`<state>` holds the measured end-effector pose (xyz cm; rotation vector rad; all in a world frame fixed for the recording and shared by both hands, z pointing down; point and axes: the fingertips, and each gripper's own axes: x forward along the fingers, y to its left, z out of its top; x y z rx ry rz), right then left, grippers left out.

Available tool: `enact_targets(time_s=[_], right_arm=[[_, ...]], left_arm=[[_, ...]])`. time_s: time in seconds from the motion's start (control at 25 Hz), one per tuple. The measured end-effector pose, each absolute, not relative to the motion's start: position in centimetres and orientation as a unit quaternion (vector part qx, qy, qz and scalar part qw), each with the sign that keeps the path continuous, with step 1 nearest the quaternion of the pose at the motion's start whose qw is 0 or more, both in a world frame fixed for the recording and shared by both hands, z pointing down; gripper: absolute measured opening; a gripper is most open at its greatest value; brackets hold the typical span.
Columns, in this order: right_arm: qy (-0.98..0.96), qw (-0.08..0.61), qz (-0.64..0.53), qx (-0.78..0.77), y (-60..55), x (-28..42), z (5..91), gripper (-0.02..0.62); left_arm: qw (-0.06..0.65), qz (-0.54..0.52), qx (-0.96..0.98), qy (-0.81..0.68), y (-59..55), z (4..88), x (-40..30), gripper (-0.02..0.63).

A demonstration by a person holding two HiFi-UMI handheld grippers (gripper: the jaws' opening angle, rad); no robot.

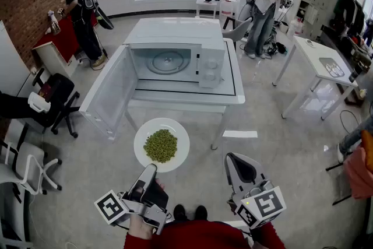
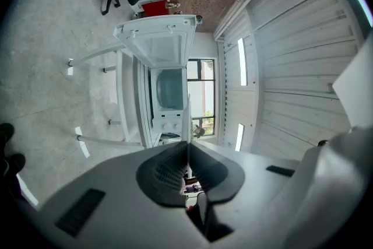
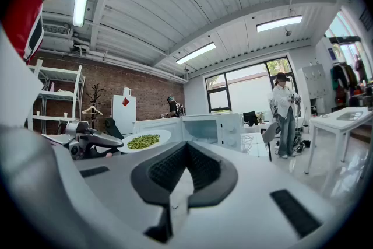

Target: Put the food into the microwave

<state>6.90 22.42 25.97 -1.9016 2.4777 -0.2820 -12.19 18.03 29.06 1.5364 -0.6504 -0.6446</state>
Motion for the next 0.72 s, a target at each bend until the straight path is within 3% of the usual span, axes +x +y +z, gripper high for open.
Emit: enact_targets(time_s=[0.72], right_arm=[[0.796,-0.002,-0.096,-0.598,21.2,6.9,26.4,0.012]], left_arm=[[0.631,-0.278,0.666,-0.284,17.8,29.4,-10.9,0.020]])
